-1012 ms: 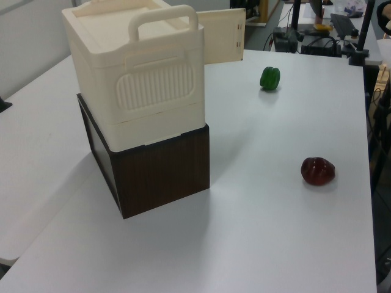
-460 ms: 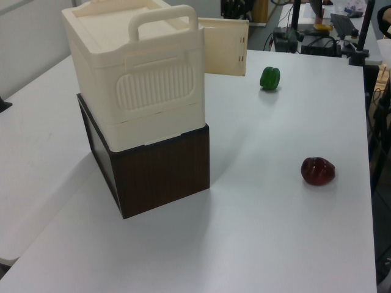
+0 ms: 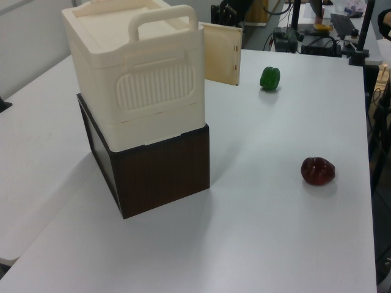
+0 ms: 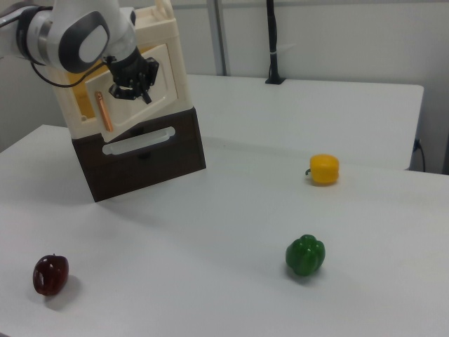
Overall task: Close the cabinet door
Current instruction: 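Push the open door with the gripper, swinging it toward the cabinet front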
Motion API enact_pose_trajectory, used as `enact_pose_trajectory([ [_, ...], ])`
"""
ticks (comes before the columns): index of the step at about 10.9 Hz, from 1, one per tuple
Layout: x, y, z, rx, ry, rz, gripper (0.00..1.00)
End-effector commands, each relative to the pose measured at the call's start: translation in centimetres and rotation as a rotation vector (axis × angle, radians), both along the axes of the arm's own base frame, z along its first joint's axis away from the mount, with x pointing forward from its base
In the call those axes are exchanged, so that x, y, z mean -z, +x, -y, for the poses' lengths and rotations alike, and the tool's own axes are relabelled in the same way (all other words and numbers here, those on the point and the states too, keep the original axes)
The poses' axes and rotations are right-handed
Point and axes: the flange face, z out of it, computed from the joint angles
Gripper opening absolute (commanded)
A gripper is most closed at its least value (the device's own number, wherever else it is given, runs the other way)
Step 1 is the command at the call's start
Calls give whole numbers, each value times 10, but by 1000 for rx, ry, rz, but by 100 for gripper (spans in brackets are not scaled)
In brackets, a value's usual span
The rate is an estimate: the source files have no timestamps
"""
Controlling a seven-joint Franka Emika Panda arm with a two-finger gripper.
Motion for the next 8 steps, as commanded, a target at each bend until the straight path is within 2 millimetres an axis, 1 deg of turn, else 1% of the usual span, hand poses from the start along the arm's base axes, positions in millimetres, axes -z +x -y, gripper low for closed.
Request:
enact_pose_trajectory([
  [1,1,-5,-26,12,37,-13,0],
  [4,3,-8,-55,15,60,-27,0],
  [5,4,-9,-61,34,74,-32,0],
  [6,11,-6,-73,48,84,-45,0],
  [8,21,-3,-88,111,118,-71,0],
])
